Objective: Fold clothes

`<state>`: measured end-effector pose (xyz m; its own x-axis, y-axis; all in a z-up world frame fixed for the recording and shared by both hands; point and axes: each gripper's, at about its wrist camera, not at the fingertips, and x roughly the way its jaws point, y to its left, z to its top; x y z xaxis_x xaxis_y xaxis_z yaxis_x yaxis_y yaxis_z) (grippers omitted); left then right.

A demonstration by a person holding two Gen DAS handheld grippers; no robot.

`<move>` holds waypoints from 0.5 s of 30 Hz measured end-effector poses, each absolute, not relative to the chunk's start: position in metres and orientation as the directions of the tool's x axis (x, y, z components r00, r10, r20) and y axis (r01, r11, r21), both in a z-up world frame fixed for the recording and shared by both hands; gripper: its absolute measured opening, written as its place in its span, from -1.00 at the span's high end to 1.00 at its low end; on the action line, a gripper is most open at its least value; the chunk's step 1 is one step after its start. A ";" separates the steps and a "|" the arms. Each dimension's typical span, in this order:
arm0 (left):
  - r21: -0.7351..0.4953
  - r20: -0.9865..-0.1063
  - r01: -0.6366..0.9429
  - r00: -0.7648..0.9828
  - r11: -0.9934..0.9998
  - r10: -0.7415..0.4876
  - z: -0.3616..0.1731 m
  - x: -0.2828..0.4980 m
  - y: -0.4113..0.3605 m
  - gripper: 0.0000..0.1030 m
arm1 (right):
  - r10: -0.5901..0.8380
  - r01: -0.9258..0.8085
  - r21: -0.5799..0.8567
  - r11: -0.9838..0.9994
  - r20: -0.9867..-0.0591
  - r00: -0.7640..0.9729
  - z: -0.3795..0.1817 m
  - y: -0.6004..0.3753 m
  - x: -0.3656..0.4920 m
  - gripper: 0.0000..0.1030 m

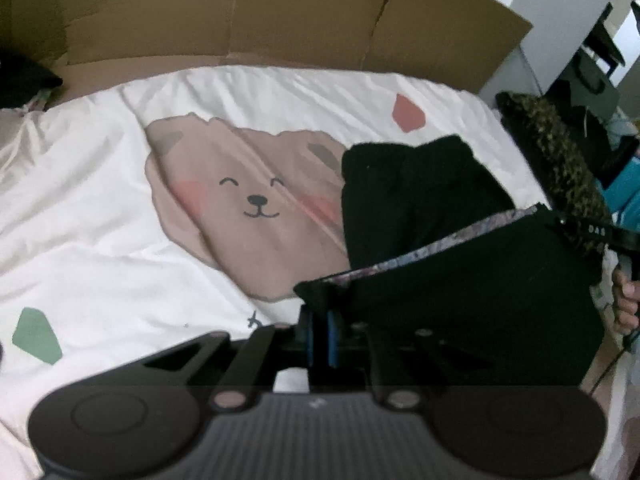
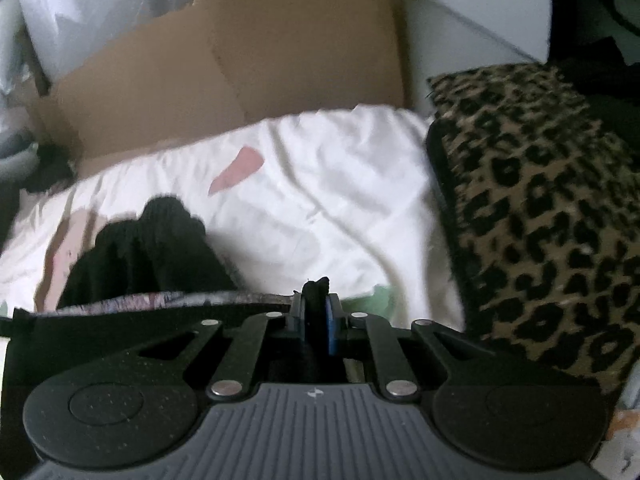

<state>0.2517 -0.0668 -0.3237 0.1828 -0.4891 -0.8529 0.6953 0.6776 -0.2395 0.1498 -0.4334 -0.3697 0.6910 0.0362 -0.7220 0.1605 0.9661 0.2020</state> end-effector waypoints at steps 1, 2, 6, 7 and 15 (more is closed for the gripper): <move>-0.244 -0.849 0.695 0.183 0.676 -0.495 -0.321 0.252 -0.066 0.87 | 0.035 0.164 0.207 0.965 -0.715 0.698 -0.366 -0.435 0.148 0.84; -0.249 -0.845 0.695 0.184 0.674 -0.502 -0.318 0.251 -0.065 0.87 | 0.034 0.165 0.210 0.964 -0.709 0.705 -0.362 -0.437 0.146 0.84; -0.264 -0.827 0.694 0.195 0.670 -0.527 -0.306 0.251 -0.065 0.87 | 0.022 0.164 0.204 0.965 -0.687 0.726 -0.348 -0.436 0.141 0.84; -0.266 -0.823 0.694 0.198 0.669 -0.533 -0.303 0.252 -0.065 0.87 | 0.021 0.163 0.204 0.965 -0.682 0.731 -0.345 -0.436 0.141 0.84; -0.280 -0.803 0.679 0.222 0.679 -0.553 -0.291 0.258 -0.065 0.87 | 0.009 0.171 0.216 0.961 -0.646 0.764 -0.329 -0.437 0.140 0.84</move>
